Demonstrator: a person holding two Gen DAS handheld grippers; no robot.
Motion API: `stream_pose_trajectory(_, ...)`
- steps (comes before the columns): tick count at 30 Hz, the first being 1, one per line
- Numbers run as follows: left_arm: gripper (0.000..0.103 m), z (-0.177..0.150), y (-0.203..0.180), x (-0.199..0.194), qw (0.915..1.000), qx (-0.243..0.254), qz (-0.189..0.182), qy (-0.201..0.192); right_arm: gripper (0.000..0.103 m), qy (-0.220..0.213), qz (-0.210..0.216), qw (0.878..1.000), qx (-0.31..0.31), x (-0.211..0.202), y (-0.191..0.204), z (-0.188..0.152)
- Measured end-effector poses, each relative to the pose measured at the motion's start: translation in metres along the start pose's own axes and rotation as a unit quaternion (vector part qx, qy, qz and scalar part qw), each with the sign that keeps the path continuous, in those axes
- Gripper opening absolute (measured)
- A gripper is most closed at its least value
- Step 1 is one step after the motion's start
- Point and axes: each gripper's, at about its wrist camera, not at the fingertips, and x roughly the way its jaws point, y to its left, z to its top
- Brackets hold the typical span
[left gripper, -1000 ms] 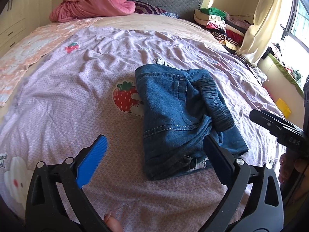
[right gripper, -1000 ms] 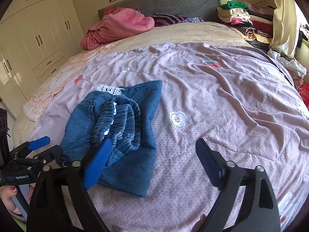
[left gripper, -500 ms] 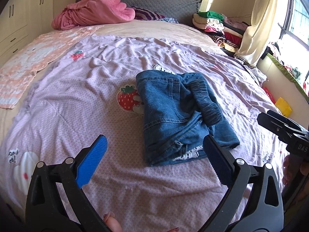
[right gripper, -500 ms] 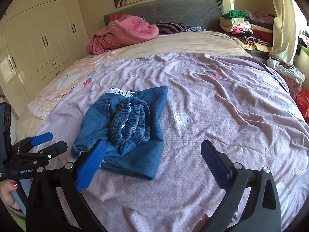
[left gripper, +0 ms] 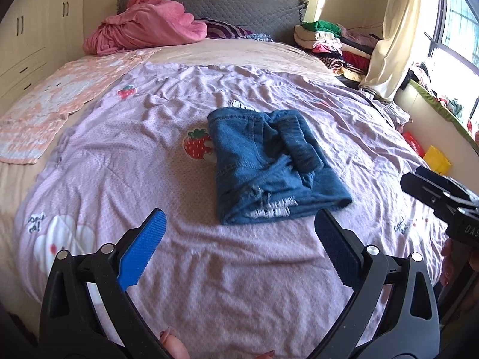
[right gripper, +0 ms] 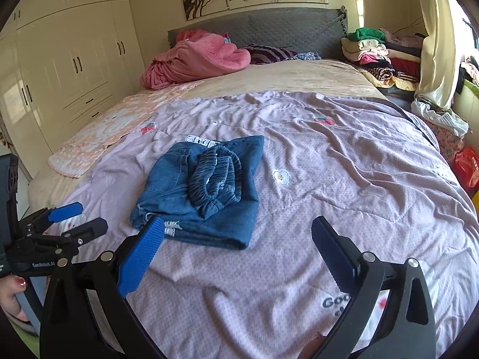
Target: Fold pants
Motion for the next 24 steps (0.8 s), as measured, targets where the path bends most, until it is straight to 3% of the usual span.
stream_pose_trajectory(13,0.093,-0.045,-0.014,-0.027,0.9999,0.01,0.003,0.004,0.098,0.002,0.008,1.0,0.003,-0.038,0.006,-0.038)
stream_pose_trajectory(24,0.093,-0.071,-0.019,-0.032,0.9999,0.004,0.001,0.012,0.098,0.021,0.006,1.0,0.007,-0.04,0.009,-0.068)
